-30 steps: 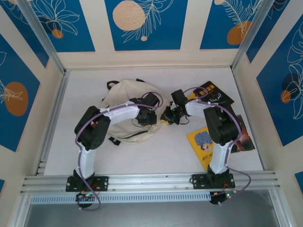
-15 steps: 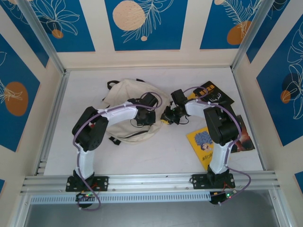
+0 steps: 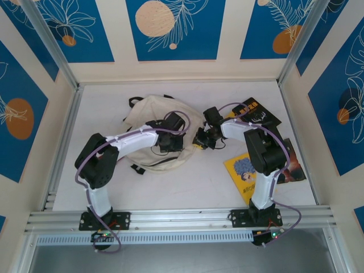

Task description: Pack books, pencil case, and school supplies into a backpack

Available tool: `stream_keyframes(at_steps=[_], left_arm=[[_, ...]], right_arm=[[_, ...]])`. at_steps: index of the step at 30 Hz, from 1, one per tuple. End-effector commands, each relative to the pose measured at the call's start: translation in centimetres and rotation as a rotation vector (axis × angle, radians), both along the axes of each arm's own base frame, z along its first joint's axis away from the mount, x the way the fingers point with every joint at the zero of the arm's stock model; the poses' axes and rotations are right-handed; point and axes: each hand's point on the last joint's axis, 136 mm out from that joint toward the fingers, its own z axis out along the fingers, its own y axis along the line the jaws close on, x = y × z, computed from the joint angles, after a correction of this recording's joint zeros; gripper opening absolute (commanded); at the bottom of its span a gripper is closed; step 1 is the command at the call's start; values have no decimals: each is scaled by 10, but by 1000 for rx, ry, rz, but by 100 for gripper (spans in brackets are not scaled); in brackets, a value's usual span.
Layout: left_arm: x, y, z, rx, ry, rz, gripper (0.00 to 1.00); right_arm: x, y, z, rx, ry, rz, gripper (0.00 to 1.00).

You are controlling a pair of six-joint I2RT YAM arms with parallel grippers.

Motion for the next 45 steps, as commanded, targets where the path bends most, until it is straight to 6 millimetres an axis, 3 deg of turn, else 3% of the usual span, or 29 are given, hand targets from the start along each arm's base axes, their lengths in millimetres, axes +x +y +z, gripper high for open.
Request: stream_keyframes(at_steps=[1,10,12,15,20,25,32,41,45], left_arm=[[-2,11,8,21,-21,-5,0],[-4,16,8,29,-22,3,1],[-2,11,8,3,-14,12,20],[2,2,6,-36,1,28,34],[7,-4,-1,-44,29,45,42],[7,-8,-14,-36,65,46,44],[17,-15,-23,-34,67,54,42],[23,-3,-13,5,8,77,10],[20,5,-5,15,-16,87,3]], right_arm=[[-3,-13,-7,-76,25,-19,15],[-3,-13,-8,-85,23,-18,14],[-3,-11,-7,-82,22,-12,14],[-4,-10,-8,-80,23,-3,14],[-7,-8,-9,-75,26,3,15],[-8,-7,-10,-69,27,10,14],[-10,-3,-12,-57,34,11,14],[-12,-7,-17,-78,41,0,14],[-11,-10,-18,-96,39,-7,14]])
